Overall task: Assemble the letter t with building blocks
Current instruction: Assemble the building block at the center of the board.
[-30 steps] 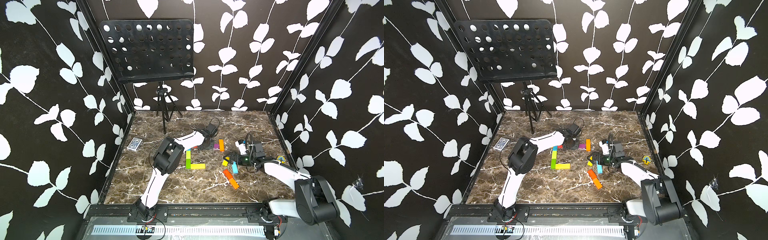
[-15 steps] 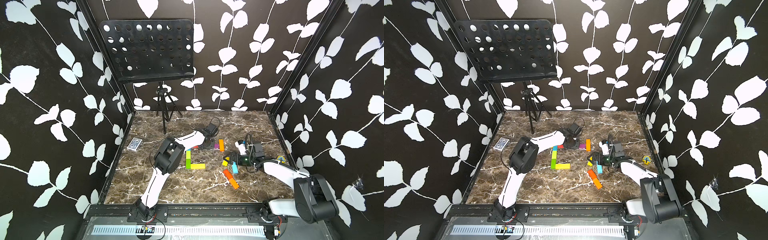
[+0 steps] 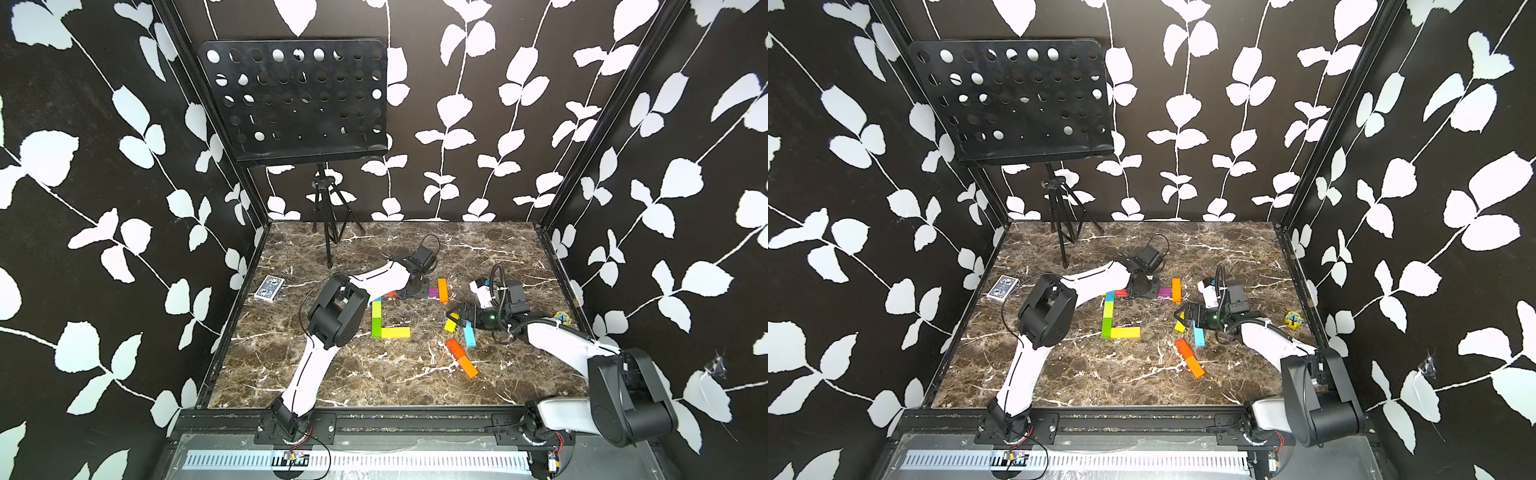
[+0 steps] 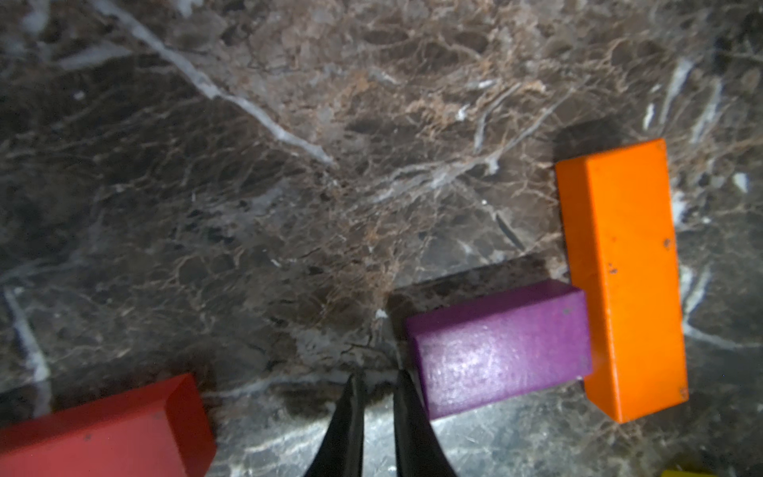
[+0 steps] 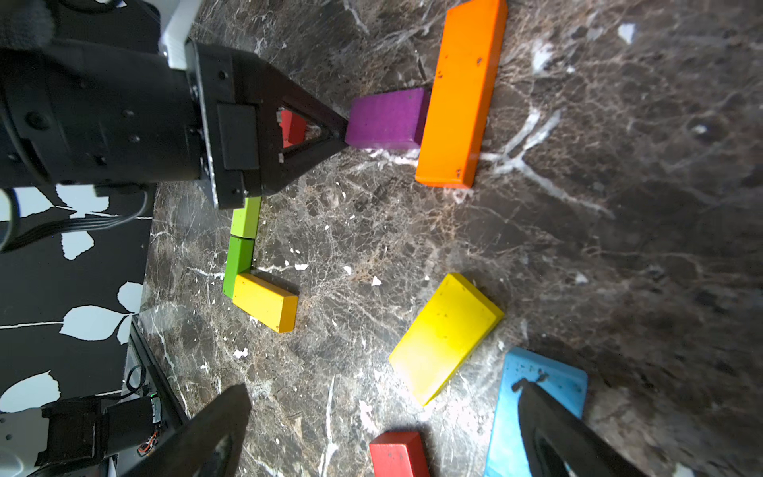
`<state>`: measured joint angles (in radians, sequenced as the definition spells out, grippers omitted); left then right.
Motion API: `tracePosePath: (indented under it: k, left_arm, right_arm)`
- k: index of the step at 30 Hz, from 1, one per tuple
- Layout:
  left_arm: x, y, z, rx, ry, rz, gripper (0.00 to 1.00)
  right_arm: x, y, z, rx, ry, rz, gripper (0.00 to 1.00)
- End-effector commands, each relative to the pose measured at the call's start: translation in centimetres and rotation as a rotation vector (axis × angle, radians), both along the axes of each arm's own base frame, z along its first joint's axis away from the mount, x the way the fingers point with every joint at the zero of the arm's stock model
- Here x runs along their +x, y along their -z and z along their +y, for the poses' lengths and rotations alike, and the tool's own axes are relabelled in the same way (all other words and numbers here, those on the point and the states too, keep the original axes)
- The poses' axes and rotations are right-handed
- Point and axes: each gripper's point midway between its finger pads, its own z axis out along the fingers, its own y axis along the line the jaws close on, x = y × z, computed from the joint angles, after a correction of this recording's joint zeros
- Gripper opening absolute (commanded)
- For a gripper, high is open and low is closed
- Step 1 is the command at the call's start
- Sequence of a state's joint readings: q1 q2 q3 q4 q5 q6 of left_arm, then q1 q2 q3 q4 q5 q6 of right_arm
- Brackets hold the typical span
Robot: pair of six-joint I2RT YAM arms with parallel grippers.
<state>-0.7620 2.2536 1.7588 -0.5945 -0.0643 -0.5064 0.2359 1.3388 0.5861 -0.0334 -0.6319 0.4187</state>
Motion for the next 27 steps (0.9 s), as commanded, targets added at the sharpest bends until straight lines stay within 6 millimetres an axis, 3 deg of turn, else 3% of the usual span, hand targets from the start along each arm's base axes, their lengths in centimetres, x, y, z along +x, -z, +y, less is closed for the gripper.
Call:
tracePosePath:
  k: [1, 27]
  left_arm:
    - [0.05, -0.26, 0.09, -0.002, -0.004, 0.008, 0.18]
    - [0.38, -0.46, -0.48, -0.016, 0.007, 0.0, 0.24]
  right_arm:
    - [0.77, -0.87, 0.27, 0.0, -0.01, -0.041, 0.99]
    - [0.81, -0.67, 0.34, 0.0, -0.015, -0.034, 0.99]
